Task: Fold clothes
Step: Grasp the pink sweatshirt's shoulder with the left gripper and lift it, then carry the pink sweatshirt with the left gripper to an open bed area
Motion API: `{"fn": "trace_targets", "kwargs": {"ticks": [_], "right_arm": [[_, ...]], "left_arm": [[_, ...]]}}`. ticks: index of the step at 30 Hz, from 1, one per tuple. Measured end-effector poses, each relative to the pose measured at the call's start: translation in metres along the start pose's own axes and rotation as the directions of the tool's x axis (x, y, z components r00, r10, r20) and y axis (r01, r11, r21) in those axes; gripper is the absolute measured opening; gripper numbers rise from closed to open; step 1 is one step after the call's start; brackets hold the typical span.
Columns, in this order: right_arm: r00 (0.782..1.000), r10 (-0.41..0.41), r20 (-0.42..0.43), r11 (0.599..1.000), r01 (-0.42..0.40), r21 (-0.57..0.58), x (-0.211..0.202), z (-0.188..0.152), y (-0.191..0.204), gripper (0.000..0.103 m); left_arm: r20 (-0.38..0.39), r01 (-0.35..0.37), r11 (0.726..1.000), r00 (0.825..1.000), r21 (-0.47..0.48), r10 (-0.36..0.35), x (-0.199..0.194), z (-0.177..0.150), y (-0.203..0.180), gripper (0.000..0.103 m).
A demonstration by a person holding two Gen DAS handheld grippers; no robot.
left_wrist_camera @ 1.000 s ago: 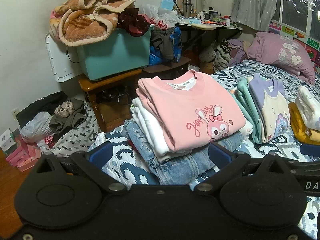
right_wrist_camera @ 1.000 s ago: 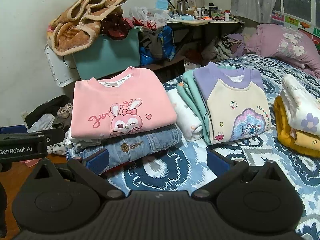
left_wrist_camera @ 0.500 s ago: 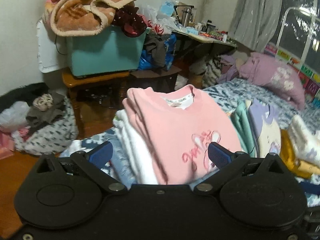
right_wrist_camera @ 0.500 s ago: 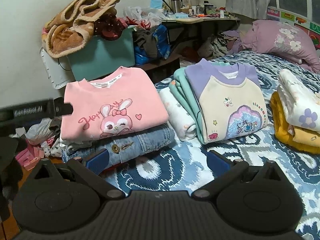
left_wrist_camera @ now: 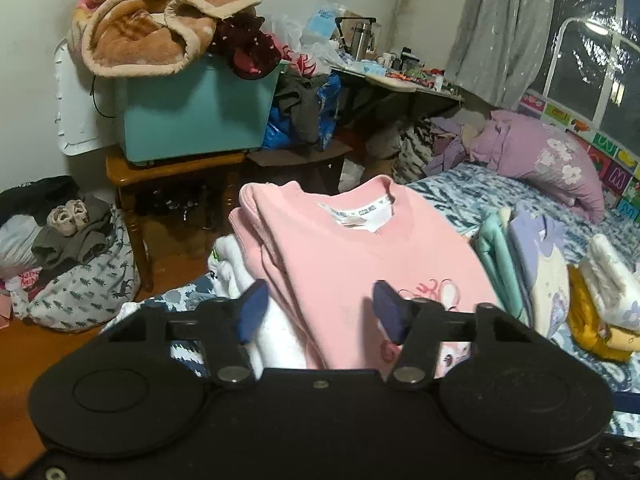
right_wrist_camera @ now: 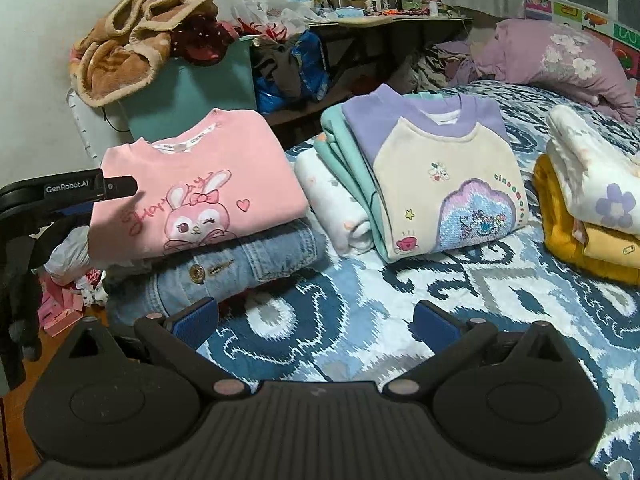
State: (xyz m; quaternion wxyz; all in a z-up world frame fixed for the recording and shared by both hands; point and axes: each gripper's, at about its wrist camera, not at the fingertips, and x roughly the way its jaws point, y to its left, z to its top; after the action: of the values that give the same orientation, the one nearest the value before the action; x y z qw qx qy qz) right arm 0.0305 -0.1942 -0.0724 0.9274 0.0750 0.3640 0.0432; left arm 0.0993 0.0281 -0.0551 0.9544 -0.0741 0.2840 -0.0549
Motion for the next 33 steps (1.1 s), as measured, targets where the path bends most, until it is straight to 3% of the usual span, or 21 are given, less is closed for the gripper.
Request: {"fn": "trace_targets", "kwargs": {"ticks": [4,9,11,19,25,31,33], "right_arm": [[1.0,-0.002,-0.006,1.0,0.002,0.013,0.001,-0.002,-0.006,0.103],[1.0,-0.001,-0.008,1.0,0.002,0.024,-0.002,-0.006,-0.011,0.103],[1.0,0.0,-0.006,1.0,0.0,0.026,-0.005,-0.007,-0.013,0.103],[1.0,-0.005,0.014,0.998,0.004,0.056,-0.028,-0.009,-0.026,0.103],[0.999,-0.007,0.04,0.996,0.003,0.089,-0.056,-0.013,-0.042,0.103],[0.997,0.043,0.059,0.975,-0.055,0.216,-0.09,-0.028,-0.085,0.103],[0.998,0.027,0.061,0.968,-0.042,0.249,-0.103,-0.038,-0.103,0.103]], "left_arm": [[0.004,-0.026,0.999,1.0,0.02,0.026,0.002,0.001,-0.002,0.036],[0.004,-0.042,0.999,0.999,0.011,0.042,-0.003,0.004,-0.006,0.014],[0.01,-0.042,0.999,0.999,0.016,0.042,-0.007,0.004,-0.01,0.012],[0.065,0.019,0.997,0.998,0.079,-0.024,-0.04,0.016,-0.038,0.01],[0.1,0.104,0.986,0.988,0.128,-0.117,-0.074,0.027,-0.074,0.009],[0.103,0.189,0.964,0.972,0.19,-0.211,-0.106,0.026,-0.124,0.009],[0.093,0.223,0.953,0.965,0.206,-0.246,-0.113,0.022,-0.14,0.009]]}}
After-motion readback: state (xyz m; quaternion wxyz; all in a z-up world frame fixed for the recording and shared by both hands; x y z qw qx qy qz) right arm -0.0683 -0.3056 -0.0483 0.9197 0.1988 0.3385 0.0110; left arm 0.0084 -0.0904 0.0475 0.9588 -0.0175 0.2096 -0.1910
